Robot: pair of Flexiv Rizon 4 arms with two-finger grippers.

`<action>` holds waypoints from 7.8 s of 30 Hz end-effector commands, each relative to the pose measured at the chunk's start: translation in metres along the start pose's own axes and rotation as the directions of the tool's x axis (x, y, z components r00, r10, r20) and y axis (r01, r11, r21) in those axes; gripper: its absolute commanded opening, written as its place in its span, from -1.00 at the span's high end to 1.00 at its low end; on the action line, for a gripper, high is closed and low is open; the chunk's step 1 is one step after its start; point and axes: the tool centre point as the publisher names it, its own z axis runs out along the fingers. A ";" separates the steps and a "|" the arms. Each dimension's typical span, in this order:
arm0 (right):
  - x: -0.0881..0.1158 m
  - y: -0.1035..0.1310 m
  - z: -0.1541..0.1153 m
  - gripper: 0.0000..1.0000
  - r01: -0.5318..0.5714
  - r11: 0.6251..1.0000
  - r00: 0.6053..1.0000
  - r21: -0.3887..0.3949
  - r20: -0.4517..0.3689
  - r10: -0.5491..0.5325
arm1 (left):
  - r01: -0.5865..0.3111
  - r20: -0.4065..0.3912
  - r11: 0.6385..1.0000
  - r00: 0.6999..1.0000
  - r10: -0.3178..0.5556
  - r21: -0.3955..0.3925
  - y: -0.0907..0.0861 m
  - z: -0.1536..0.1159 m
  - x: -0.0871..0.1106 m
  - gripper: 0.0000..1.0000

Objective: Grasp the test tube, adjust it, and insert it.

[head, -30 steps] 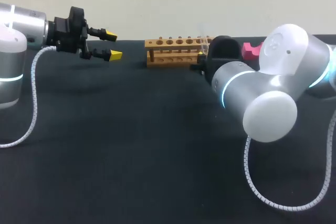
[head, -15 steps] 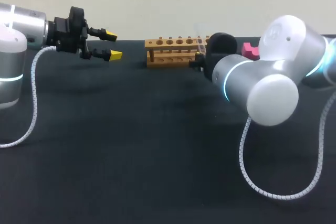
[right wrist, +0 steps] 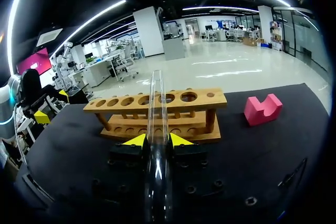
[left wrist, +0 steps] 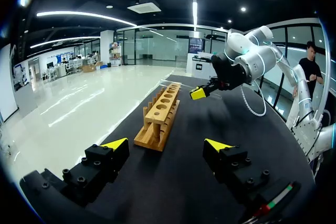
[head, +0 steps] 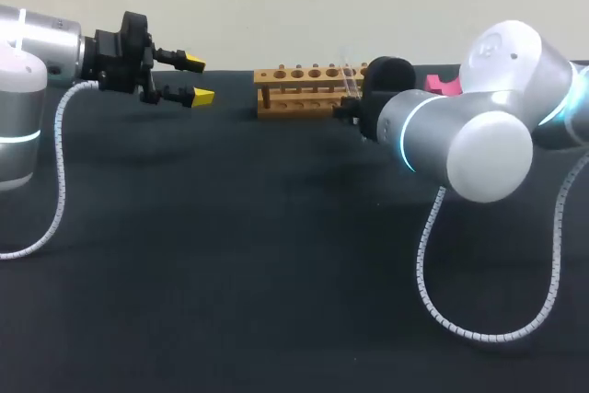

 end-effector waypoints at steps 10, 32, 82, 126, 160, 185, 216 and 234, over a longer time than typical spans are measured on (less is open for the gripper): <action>0.004 -0.001 0.011 1.00 -0.011 1.000 0.994 -0.029 -0.109 0.008 | -0.003 0.004 1.000 1.000 0.003 -0.003 -0.001 0.000 0.001 -1.00; 0.012 0.005 0.015 1.00 -0.026 0.999 0.956 -0.019 -0.292 0.019 | -0.003 0.004 1.000 1.000 0.003 -0.003 -0.001 0.000 0.001 -1.00; 0.024 -0.012 0.013 1.00 0.021 1.000 0.821 -0.007 -0.570 -0.021 | -0.003 0.004 1.000 1.000 0.003 -0.003 -0.001 0.000 0.001 -1.00; -0.034 0.008 -0.062 1.00 -0.045 0.990 0.999 0.136 0.016 0.043 | -0.003 0.004 1.000 1.000 0.003 -0.003 -0.001 0.000 0.001 -1.00; -0.035 -0.010 -0.098 1.00 -0.124 0.971 0.989 0.202 0.108 0.104 | -0.003 0.004 1.000 1.000 0.003 -0.003 -0.001 0.000 0.001 -1.00; -0.035 -0.010 -0.098 1.00 -0.124 0.971 0.989 0.202 0.108 0.104 | -0.003 0.004 1.000 1.000 0.003 -0.003 -0.001 0.000 0.001 -1.00; -0.035 -0.010 -0.098 1.00 -0.124 0.971 0.989 0.202 0.108 0.104 | -0.003 0.004 1.000 1.000 0.003 -0.003 -0.001 0.000 0.001 -1.00; -0.021 -0.005 -0.043 1.00 -0.034 0.990 0.999 0.138 0.003 0.034 | -0.003 0.004 1.000 1.000 0.003 -0.003 -0.001 0.000 0.001 -1.00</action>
